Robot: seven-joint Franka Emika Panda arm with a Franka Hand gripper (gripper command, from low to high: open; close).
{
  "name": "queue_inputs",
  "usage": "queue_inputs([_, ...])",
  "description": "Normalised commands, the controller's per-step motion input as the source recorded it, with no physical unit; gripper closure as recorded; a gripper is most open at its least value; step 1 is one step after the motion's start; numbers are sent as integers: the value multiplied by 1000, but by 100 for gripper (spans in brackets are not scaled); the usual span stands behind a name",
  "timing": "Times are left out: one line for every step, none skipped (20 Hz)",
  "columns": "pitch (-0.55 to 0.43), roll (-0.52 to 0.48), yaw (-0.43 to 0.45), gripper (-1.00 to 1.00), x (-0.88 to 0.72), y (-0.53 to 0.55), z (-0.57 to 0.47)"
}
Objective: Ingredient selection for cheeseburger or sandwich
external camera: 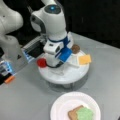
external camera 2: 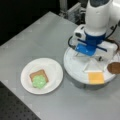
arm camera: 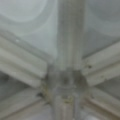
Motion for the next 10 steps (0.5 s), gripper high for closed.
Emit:
queue_inputs([-144,-147,287,-100,-111,2,-128])
queue_inputs([-145,-152,298,-100,-110,-3,-135])
queue_inputs([-151,-149,329,-100,-107,-8,-142])
queue_inputs([-153,-142,330,-100,-104,-12,-148])
queue_inputs([-153,-136,317,-100,-103,-12,-149])
queue_inputs([-153,-131,305,-100,-103,-13,-150])
queue_inputs([-151,-133,290,-100,-104,-11,-148])
queue_inputs([-148,-131,275,-100,-103,-8,-141])
queue_inputs([-147,-132,263,-100,-101,-5,-136])
queue_inputs([-145,-126,253,-100,-99,2,-131])
